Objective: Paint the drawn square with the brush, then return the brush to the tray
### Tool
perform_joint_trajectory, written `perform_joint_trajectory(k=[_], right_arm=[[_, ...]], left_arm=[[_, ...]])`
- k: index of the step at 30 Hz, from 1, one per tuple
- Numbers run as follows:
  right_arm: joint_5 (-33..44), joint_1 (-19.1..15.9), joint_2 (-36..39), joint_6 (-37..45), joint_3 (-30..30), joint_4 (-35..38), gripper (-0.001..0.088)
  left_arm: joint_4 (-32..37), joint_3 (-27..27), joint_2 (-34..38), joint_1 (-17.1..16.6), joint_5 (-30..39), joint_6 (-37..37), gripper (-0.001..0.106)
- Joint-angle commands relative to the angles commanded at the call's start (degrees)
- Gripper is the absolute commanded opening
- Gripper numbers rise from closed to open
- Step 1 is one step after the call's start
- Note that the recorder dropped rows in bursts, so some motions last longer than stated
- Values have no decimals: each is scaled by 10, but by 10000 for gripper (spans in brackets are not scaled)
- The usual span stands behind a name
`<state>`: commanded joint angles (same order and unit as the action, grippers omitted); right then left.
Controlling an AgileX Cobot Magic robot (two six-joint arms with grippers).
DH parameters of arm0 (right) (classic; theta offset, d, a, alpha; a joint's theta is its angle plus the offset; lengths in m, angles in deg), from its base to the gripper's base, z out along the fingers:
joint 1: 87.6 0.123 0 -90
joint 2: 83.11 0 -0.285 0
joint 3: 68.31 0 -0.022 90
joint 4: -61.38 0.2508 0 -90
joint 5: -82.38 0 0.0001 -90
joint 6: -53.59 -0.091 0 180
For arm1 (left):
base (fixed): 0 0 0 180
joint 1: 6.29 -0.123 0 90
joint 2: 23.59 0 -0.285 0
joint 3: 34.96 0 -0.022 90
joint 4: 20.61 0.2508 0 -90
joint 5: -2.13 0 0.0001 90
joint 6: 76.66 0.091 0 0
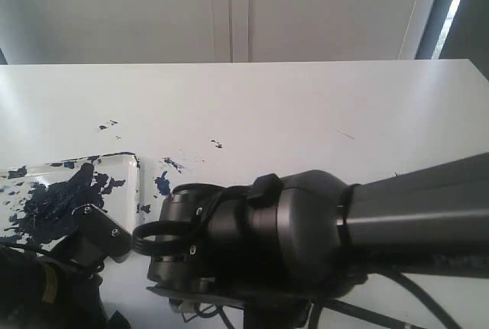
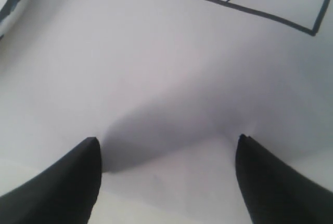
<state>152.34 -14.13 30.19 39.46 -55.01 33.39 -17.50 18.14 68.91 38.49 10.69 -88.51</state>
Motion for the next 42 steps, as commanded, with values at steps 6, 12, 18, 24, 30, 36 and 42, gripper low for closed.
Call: perform_joint_trajectory(k=[6,12,18,24,30,36,42], right_arm=[[-4,1,0,0,0,15,0],[-15,2,0,6,0,42,0],[-28,20,0,9,0,55,0],[-38,36,0,15,0,70,0],[-46,38,0,15,0,75,0],[-25,38,0,15,0,60,0],[0,33,0,9,0,22,0]], left_arm=[[0,0,0,0,-3,0,749],[0,0,0,0,-6,0,749],[0,0,0,0,-10,0,749],[0,0,0,0,-12,-1,749],[0,0,0,0,-12,-1,749],[0,0,0,0,-11,-1,749],[0,0,0,0,-5,-1,749]])
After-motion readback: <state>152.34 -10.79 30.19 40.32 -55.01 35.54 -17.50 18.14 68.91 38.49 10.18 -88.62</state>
